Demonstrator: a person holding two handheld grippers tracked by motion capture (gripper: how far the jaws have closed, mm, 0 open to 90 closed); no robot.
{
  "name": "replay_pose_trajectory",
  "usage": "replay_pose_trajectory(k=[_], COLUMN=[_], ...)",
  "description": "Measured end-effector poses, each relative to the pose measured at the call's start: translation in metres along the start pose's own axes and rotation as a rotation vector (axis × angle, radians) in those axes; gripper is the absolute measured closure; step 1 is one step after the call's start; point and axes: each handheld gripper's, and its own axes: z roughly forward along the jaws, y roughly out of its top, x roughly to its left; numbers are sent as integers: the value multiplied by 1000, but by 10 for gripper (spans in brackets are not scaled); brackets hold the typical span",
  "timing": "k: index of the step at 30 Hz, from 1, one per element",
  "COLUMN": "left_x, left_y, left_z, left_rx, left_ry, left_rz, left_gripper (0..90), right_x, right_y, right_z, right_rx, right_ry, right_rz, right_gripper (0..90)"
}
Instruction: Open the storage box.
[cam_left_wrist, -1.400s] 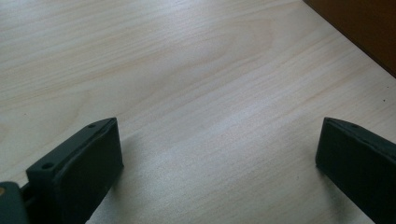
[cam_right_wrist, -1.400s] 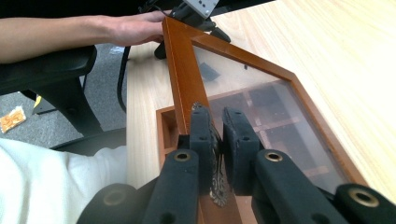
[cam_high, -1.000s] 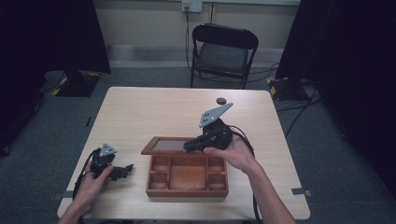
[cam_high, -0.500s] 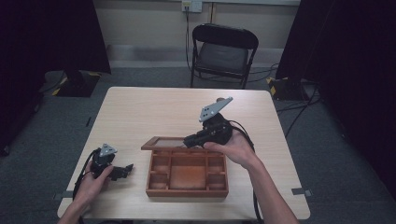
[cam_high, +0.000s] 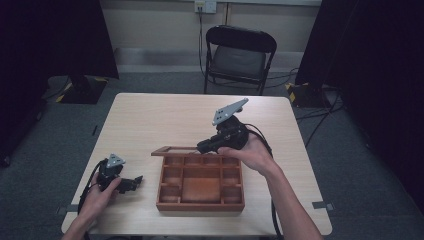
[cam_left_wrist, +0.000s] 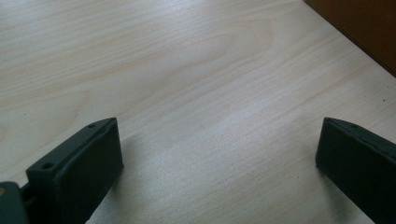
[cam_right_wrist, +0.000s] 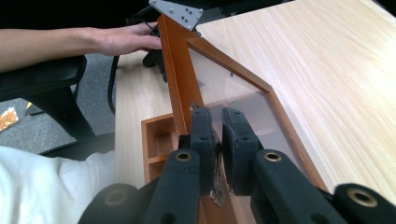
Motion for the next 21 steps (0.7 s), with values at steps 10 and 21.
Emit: replay_pose_trajectory(k=[10, 21], left_x=[0, 0], left_y=[0, 0], left_z=[0, 0], left_rx=[-1, 0], left_ry=[-1, 0], left_rz=[0, 0], left_gripper=[0, 0], right_x=[-6, -11], right_y=[3, 9], right_z=[-2, -4], right_rx=[-9, 0], right_ry=[11, 4], right_rz=[7, 10], right_gripper=[839, 842])
